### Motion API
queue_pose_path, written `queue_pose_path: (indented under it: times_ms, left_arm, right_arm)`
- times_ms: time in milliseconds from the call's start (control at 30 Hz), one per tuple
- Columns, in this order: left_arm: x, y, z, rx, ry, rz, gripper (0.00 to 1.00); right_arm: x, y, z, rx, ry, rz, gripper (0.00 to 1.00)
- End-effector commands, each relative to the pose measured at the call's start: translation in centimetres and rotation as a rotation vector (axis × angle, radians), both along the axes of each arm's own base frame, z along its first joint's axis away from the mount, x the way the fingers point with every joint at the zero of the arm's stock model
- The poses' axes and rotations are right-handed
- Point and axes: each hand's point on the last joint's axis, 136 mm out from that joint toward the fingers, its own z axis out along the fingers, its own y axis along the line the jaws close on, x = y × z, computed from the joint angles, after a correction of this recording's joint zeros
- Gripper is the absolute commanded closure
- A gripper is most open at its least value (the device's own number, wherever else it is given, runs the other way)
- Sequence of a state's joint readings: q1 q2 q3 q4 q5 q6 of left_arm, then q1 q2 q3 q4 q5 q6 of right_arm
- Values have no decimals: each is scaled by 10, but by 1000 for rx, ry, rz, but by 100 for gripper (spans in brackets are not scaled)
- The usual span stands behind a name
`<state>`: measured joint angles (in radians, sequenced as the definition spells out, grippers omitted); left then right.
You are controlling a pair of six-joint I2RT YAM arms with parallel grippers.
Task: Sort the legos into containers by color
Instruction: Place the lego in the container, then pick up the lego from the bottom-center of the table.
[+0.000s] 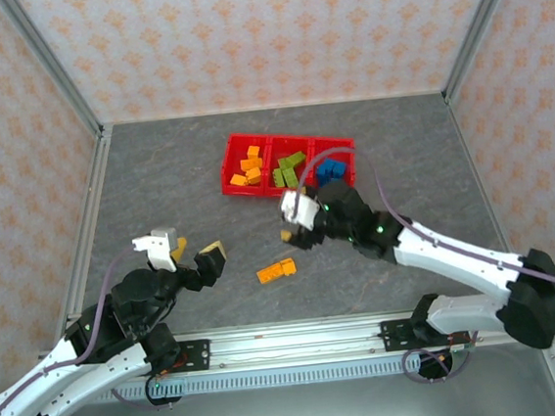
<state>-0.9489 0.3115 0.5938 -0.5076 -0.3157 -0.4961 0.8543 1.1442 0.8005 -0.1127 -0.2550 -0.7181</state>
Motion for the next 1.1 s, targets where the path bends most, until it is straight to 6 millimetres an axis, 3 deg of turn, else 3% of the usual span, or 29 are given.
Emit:
queue_pose_path:
  times_ms: [0, 200, 367, 700, 900, 1067]
  left_arm:
    - [0, 4, 3, -11, -15, 18, 1]
    - [1, 5, 3, -11, -16, 22, 1]
    - [0, 7, 4, -15, -20, 25, 1]
    - [-2, 9, 9, -41, -38, 22, 1]
    - [-2, 8, 9, -39, -36, 18, 1]
    - [-2, 9, 9, -38, -37, 23, 1]
  right_arm:
    - [-32, 13, -1, -35, -126, 235, 12]
    - [-54, 29, -31, -150, -106, 305, 13]
    - [-46, 48, -54, -227, -19, 250, 19]
    - [-68, 69, -115, -415, 71, 357, 20]
    - [-59, 69, -146, -537, 80, 331, 23]
    - [-54, 68, -158, -572, 63, 326, 24]
